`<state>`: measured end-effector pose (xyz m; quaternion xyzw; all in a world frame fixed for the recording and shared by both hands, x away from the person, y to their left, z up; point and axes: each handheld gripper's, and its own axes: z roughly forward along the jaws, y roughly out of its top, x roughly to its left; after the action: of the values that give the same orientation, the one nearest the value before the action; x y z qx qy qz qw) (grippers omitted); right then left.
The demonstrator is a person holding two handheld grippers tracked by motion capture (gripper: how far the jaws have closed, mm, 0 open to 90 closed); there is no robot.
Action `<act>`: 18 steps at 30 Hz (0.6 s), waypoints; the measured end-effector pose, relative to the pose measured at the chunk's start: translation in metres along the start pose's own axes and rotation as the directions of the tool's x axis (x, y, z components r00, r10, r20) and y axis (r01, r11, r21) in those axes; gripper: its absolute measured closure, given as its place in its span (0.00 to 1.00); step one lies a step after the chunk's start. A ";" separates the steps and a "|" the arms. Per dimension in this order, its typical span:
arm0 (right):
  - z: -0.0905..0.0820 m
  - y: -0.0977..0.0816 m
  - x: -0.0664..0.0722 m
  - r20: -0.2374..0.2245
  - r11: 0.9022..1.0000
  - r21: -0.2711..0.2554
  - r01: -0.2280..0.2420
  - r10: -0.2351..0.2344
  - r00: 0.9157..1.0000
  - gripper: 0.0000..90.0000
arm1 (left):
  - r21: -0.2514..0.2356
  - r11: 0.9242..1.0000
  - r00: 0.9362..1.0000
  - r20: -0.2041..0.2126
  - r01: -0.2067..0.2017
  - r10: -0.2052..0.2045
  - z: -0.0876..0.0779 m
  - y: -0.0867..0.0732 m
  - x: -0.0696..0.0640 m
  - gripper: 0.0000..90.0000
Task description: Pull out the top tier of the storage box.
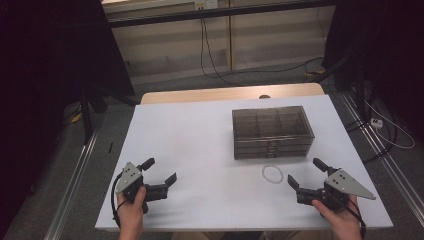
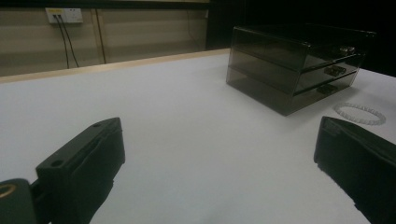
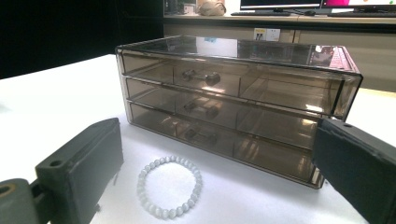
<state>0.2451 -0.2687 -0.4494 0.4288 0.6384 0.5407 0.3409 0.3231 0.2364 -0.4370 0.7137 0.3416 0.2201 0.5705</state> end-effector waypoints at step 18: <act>0.016 0.010 0.002 -0.053 0.998 0.058 0.011 -0.008 0.999 0.05 | 0.001 1.000 1.000 0.003 0.000 0.000 0.000 0.001 -0.001 0.02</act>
<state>0.2607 -0.2602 -0.4421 0.4211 0.6647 0.5315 0.3136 0.3226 0.2357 -0.4361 0.7142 0.3411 0.2189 0.5706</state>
